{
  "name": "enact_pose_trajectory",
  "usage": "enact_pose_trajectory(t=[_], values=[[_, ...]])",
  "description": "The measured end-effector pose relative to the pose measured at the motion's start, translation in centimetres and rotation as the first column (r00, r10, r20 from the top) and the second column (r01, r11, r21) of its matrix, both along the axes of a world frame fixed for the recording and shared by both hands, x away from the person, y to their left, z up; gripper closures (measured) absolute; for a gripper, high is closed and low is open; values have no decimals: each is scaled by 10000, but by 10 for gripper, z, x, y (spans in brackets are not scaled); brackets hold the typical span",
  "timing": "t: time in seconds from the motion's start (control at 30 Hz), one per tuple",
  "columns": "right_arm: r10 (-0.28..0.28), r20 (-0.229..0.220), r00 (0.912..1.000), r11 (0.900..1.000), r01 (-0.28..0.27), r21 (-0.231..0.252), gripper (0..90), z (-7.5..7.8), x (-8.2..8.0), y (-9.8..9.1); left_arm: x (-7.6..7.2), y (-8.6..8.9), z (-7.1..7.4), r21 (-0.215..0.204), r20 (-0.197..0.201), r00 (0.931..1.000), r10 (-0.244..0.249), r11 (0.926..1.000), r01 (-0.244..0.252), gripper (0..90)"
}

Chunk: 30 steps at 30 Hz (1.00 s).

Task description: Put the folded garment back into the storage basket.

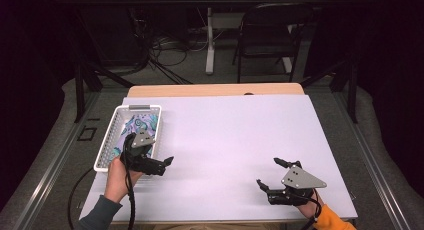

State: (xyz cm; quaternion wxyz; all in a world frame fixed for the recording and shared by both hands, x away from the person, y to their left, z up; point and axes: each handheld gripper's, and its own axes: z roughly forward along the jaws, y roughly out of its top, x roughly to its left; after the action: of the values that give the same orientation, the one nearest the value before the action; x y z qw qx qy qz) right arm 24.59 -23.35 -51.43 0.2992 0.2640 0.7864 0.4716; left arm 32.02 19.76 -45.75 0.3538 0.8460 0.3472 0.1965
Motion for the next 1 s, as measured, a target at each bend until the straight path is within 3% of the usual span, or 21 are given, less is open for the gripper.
enact_pose_trajectory(t=[0.33, 1.0], values=[[22, 2, 10000, 10000, -22, -8, 147, 0, 0, 0, -9, -5, -3, -228, 148, 9994, -307, 9993, 310, 0], [47, 57, 10000, 10000, -47, -29, 147, 0, -1, 0, -17, -19, -18, -539, 74, 9963, -854, 9949, 856, 0]])
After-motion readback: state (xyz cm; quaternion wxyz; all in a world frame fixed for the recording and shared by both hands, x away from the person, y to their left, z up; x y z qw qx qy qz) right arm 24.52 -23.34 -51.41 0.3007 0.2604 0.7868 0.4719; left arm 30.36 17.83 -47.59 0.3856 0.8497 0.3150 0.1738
